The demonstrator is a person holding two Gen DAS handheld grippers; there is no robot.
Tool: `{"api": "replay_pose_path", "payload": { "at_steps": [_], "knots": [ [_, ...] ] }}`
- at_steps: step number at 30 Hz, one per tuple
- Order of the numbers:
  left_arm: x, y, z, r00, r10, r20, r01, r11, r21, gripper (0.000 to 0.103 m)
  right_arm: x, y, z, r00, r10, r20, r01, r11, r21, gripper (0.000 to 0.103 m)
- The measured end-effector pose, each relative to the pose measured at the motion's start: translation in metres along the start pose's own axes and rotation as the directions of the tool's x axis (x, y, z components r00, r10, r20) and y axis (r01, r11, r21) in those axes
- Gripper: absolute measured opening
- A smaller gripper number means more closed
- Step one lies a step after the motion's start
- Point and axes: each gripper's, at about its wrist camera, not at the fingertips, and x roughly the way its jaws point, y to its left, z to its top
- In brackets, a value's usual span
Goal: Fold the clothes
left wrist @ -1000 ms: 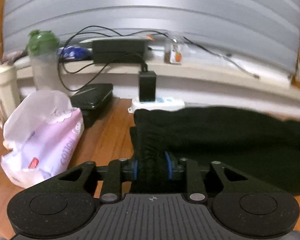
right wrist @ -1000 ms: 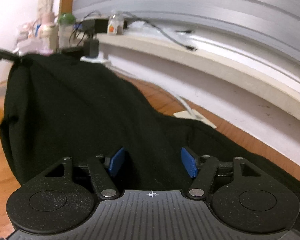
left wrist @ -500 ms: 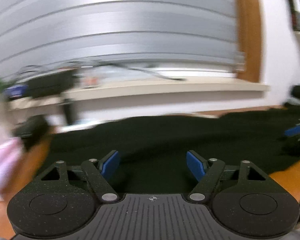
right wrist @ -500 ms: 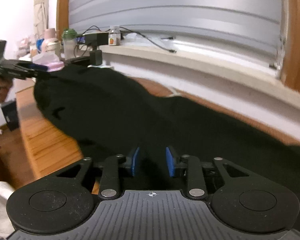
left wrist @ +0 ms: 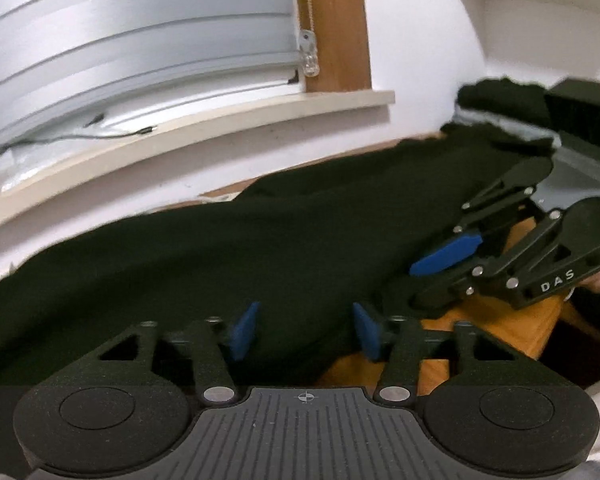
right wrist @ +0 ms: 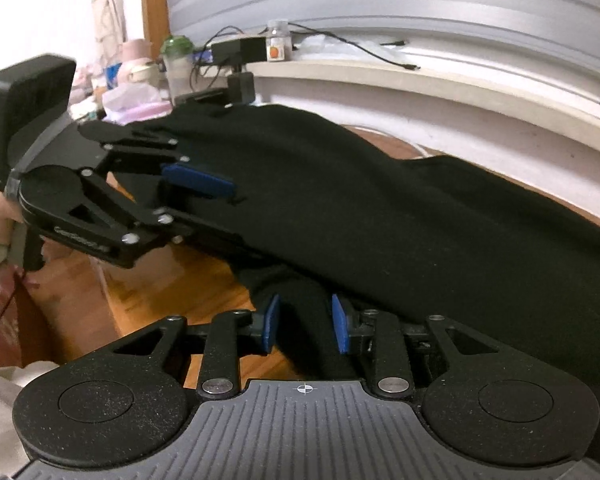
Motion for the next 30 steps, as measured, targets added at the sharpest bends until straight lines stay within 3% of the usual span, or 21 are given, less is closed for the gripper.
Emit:
{"api": "replay_pose_path", "payload": {
  "at_steps": [1, 2, 7, 11, 16, 20, 23, 30],
  "knots": [
    [0.0, 0.004, 0.002, 1.0, -0.006, -0.001, 0.006, 1.0, -0.001, 0.006, 0.0, 0.0, 0.0, 1.0, -0.002, 0.004, 0.002, 1.0, -0.004, 0.005],
    [-0.003, 0.009, 0.005, 1.0, -0.01, 0.009, 0.01, 1.0, -0.003, 0.004, -0.002, 0.001, -0.001, 1.0, 0.002, 0.009, -0.002, 1.0, -0.005, 0.002],
    [-0.032, 0.027, 0.027, 0.995, -0.023, 0.098, 0.027, 0.999, -0.046, 0.004, -0.028, 0.017, -0.01, 0.998, 0.064, 0.024, -0.063, 0.997, -0.046, 0.002],
    [-0.034, 0.036, 0.034, 0.995, -0.06, 0.085, 0.066, 0.996, -0.067, 0.006, -0.032, 0.03, -0.018, 0.998, 0.059, -0.009, -0.059, 0.993, -0.099, 0.002],
    [-0.046, 0.059, 0.028, 0.992, -0.052, 0.119, 0.07, 0.986, -0.154, 0.015, -0.034, 0.021, -0.007, 0.998, 0.056, 0.029, -0.055, 0.997, -0.047, 0.008],
    [-0.06, 0.089, 0.02, 0.993, 0.055, 0.107, -0.033, 0.98, -0.198, 0.015, -0.024, 0.026, 0.008, 0.995, 0.089, 0.038, -0.086, 0.994, -0.065, 0.03],
    [-0.06, 0.113, 0.004, 0.988, 0.147, 0.051, -0.132, 0.966, -0.223, 0.015, -0.002, 0.033, 0.018, 0.993, 0.118, 0.028, -0.116, 0.991, -0.071, 0.031],
    [-0.055, 0.17, -0.044, 0.963, 0.263, -0.065, -0.269, 0.909, -0.319, 0.015, 0.044, 0.058, 0.049, 0.986, 0.165, 0.015, -0.163, 0.982, -0.097, 0.036]
  ]
}}
